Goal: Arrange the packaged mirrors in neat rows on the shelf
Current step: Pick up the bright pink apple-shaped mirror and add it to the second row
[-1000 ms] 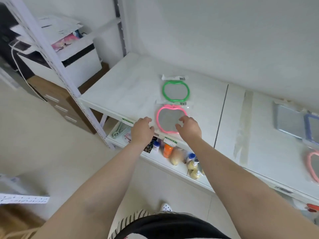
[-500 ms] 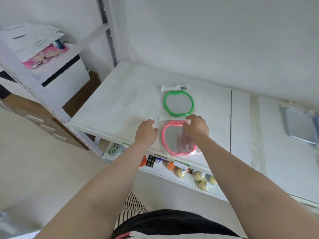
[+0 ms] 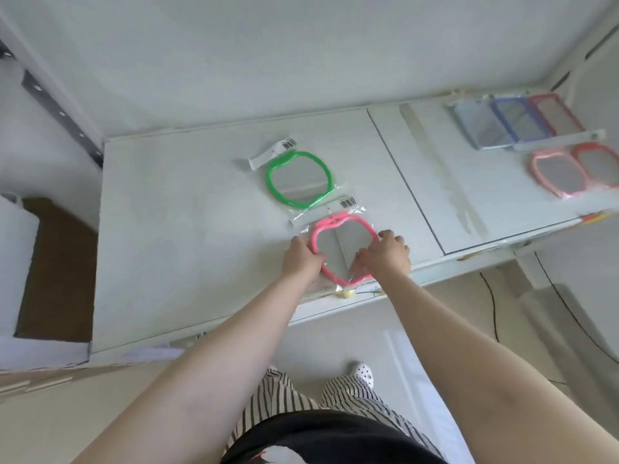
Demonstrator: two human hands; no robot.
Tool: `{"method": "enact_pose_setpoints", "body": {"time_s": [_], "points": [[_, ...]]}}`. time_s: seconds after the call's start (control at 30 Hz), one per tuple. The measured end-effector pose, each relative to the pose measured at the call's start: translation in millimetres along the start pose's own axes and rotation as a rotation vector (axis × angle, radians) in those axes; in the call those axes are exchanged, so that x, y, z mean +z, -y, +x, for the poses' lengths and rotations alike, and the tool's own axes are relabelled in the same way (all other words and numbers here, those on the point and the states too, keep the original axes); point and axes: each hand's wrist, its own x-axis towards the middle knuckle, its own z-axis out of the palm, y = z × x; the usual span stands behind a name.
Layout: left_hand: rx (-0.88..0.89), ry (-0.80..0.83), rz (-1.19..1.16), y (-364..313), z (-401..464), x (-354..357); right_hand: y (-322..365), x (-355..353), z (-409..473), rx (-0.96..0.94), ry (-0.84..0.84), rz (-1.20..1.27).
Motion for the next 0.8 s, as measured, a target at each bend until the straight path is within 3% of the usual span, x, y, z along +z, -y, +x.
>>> {"method": "enact_pose_setpoints", "body": {"time_s": [0.23, 0.37, 0.6, 0.8], "points": [[0.109, -0.073, -0.085, 8.1, -17.7, 13.3, -39.1, 3.7, -24.8, 0.178, -0.011, 0.466], [0.165, -0.01, -0.172, -6.8, -36.4, 25.1, -69.1, -9.4, -39.7, 0.205, -0.085, 0.6], [0.099, 0.111, -0.255, -24.8, -102.8, 98.0, -165.3, -45.8, -85.6, 0.361, -0.196, 1.007], [0.114, 0.227, -0.277, -21.2, -175.4, 180.9, -274.1, -78.1, -135.1, 0.397, -0.224, 1.077]]}}
